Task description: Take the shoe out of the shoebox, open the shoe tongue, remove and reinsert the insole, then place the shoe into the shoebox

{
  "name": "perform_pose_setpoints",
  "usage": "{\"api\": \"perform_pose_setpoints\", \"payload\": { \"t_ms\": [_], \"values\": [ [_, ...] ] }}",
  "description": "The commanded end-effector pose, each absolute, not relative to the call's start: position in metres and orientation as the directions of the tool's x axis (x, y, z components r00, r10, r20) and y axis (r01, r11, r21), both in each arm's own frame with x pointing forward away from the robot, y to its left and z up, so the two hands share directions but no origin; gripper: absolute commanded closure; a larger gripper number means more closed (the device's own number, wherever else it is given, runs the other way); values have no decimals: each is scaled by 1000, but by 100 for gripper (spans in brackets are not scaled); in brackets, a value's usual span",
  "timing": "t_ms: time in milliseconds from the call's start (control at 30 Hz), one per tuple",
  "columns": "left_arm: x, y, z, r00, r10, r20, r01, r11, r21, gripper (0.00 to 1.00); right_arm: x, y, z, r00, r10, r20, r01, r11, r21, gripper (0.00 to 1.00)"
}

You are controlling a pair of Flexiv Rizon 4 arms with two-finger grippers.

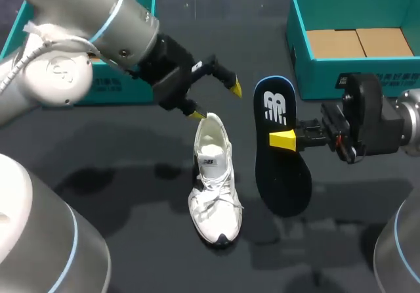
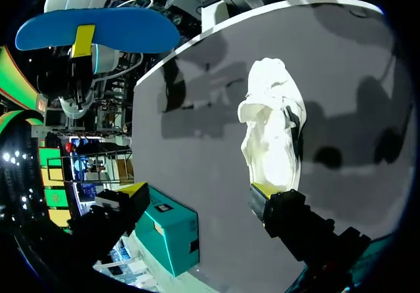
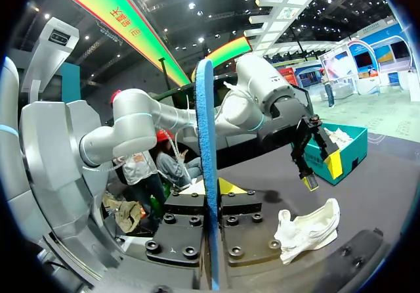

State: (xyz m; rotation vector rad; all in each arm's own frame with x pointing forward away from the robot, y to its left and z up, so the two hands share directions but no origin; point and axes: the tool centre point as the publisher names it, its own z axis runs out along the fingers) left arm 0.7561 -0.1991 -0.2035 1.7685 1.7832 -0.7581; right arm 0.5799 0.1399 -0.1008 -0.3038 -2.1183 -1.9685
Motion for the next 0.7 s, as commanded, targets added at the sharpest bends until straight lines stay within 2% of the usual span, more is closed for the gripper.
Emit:
{"api": "perform_pose_setpoints", "payload": {
  "t_ms": [33, 300, 700],
  "values": [
    [750, -191, -208, -26, 338, -941, 1000, 13, -23, 0, 579, 141, -102, -951, -5, 308, 307, 74, 949, 100],
    [753, -196, -210, -3, 282, -959, 1000, -17, -8, 0, 579, 141, -102, -951, -5, 308, 307, 74, 949, 100],
    [754, -215, -179, 101, 143, -985, 994, -52, 94, 0, 579, 141, -102, -951, -5, 308, 307, 74, 949, 100]
  ]
}}
